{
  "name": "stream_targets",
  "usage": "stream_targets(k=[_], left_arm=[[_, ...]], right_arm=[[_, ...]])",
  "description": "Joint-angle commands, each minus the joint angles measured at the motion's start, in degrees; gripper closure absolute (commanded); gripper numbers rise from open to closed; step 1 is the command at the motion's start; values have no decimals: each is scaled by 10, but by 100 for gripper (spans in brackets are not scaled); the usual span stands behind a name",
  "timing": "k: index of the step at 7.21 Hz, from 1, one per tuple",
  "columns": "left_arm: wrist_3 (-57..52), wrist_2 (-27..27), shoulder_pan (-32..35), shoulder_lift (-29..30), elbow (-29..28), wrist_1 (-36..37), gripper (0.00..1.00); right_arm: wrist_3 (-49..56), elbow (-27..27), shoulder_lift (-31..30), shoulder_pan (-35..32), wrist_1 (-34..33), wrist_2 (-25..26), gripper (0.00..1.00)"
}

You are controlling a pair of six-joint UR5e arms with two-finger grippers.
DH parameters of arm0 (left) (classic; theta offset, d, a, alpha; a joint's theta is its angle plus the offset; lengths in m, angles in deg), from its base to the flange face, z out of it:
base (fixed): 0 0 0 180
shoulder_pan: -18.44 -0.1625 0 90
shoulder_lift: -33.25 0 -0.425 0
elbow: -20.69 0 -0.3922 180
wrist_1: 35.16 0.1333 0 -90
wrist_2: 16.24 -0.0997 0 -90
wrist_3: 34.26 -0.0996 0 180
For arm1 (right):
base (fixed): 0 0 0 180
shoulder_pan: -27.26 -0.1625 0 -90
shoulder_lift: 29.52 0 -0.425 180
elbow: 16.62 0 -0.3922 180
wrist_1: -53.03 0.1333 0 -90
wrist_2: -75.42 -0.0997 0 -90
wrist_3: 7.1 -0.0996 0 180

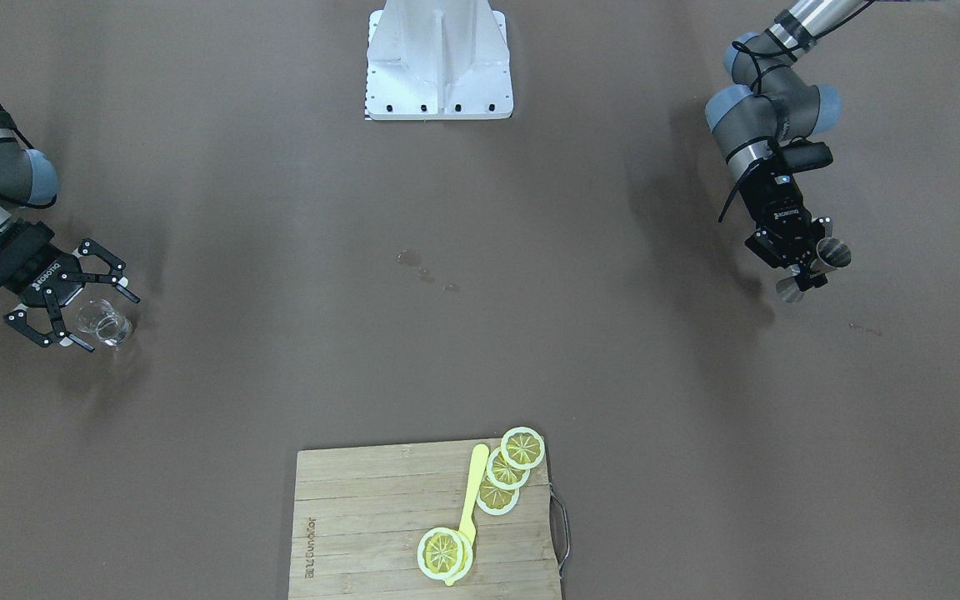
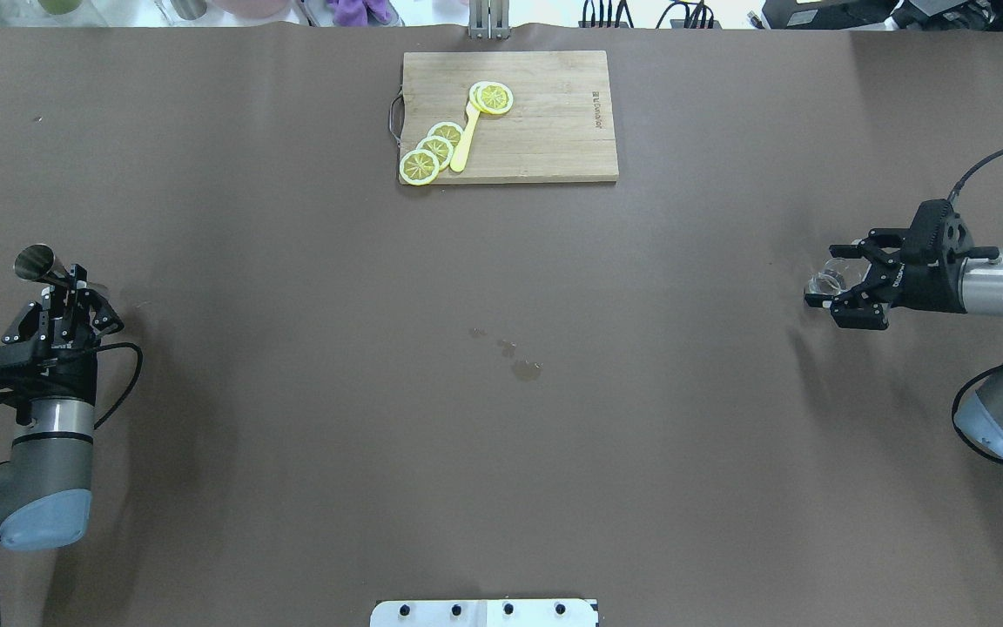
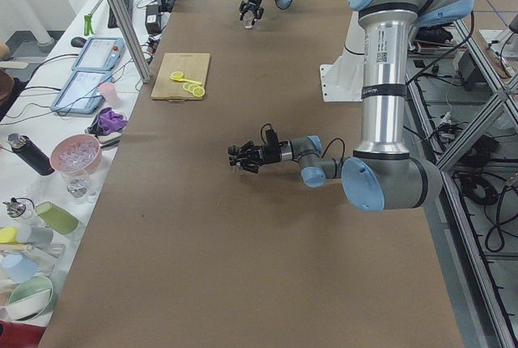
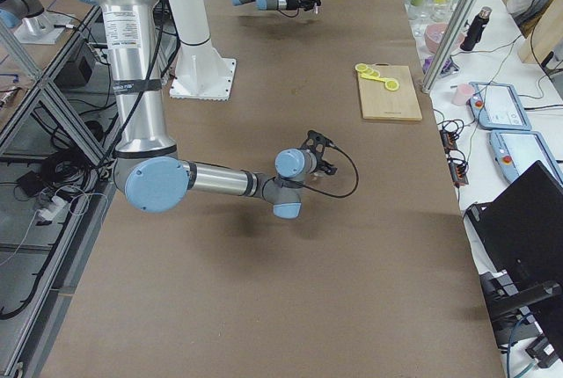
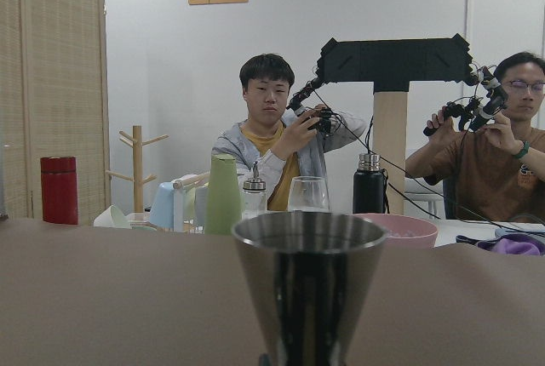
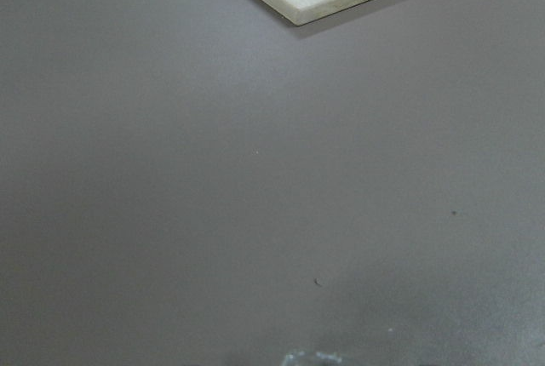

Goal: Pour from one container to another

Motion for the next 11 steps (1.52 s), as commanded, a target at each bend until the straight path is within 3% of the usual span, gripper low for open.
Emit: stream_targets(k=[1,5,8,10,11], left_arm=[[1,-16,0,13,-21,1,100],[4,-16,-1,20,-30,1,100],[4,-17,-1,36,-47,0,100],[4,-19,-2,36,-46,0,100],[4,-24,-2,36,-45,0,100]], right_arm=[[-2,-52,-12,-31,-26,-6,4],[8,-145,-22,-95,-156,-10,0],[8,-172,-16,-112,-308,-16,0],[7,-178,-14,-130,-446,0,0],[6,-173,-14,-134,-483,18,0]])
